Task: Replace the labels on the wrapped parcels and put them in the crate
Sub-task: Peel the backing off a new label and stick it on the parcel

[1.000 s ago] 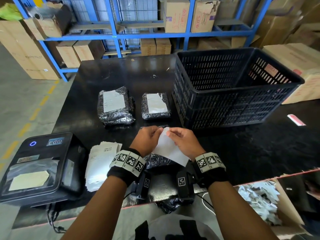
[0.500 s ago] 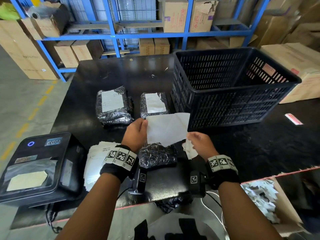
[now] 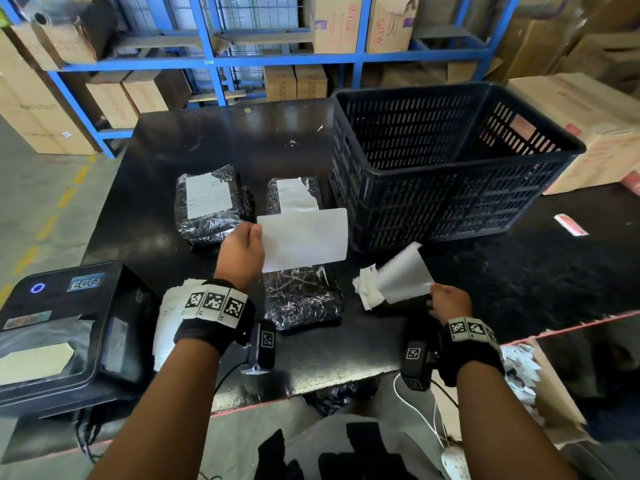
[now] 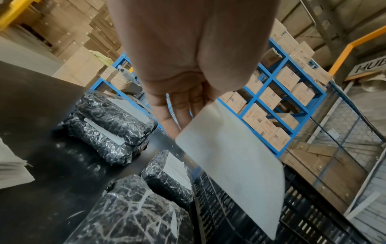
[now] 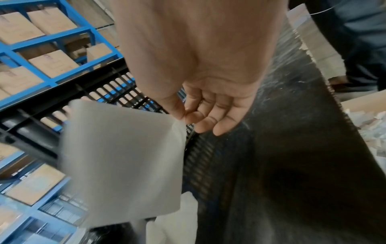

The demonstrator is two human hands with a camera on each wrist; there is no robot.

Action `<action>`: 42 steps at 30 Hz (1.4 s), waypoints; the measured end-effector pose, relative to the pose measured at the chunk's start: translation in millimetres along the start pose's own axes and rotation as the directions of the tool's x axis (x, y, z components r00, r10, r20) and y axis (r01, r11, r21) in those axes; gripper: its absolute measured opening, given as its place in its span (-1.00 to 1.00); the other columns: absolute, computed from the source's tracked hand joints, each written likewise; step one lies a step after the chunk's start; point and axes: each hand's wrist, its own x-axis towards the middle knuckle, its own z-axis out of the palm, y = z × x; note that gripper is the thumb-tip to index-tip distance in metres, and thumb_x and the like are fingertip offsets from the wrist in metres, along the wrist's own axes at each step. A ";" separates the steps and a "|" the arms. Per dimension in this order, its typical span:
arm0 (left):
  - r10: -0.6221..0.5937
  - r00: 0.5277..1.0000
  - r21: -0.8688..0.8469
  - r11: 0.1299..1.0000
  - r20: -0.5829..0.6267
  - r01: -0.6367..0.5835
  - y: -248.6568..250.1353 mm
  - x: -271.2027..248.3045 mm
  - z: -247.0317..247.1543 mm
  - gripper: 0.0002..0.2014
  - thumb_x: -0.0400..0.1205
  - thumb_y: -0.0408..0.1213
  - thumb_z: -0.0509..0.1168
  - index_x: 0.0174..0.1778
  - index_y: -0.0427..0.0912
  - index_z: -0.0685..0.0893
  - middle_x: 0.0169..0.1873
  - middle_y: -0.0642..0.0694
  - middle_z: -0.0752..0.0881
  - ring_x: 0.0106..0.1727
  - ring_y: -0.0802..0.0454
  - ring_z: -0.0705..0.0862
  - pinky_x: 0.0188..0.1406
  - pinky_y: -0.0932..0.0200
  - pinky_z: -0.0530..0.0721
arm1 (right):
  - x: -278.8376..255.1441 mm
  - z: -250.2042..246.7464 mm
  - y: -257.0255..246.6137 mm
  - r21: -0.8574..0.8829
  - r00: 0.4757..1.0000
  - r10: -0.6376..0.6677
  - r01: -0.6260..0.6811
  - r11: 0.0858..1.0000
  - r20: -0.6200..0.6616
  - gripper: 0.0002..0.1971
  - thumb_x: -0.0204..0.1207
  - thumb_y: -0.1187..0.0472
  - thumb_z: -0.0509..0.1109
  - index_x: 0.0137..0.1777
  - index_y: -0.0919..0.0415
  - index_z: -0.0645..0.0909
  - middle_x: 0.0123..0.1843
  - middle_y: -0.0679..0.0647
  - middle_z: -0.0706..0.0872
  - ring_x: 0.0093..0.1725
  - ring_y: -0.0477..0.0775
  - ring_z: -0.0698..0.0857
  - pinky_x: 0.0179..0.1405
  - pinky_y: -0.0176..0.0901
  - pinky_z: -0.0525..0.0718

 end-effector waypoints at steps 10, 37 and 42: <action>0.011 0.998 0.015 1.000 -0.060 -0.010 -3.2 6.0 6.2 -0.75 0.75 -0.21 0.07 -0.17 -0.24 0.50 -0.27 -0.16 0.57 -0.19 -0.07 0.52 -0.23 0.18 0.34 | -26.1 22.2 -43.2 -0.135 0.931 -0.360 0.365 0.921 0.059 -0.93 0.51 0.27 0.43 -0.15 0.27 0.65 -0.26 0.08 0.67 -0.25 0.06 0.62 -0.29 -0.20 0.48; 0.065 0.996 -0.032 0.997 -0.055 -0.066 -37.2 9.7 1.4 -0.69 0.74 -0.19 0.12 -0.29 -0.26 0.48 -0.45 -0.09 0.50 -0.41 0.09 0.43 -0.47 0.45 0.36 | -44.0 91.8 -26.4 -0.592 0.841 -0.374 0.541 0.597 0.391 -0.72 0.52 -0.05 0.38 0.17 -0.04 0.74 0.38 0.04 0.43 0.40 0.14 0.35 0.39 -0.02 0.45; 0.114 0.993 -0.059 0.992 -0.012 -0.114 -35.0 10.2 -1.3 -0.71 0.73 -0.13 0.14 -0.27 -0.19 0.51 -0.44 0.00 0.53 -0.39 0.15 0.47 -0.37 0.22 0.43 | -55.3 90.7 -72.6 -0.374 0.796 -0.531 0.606 0.702 0.291 -0.73 0.60 -0.04 0.29 0.02 0.06 0.77 0.18 0.04 0.68 0.24 0.09 0.59 0.28 0.01 0.58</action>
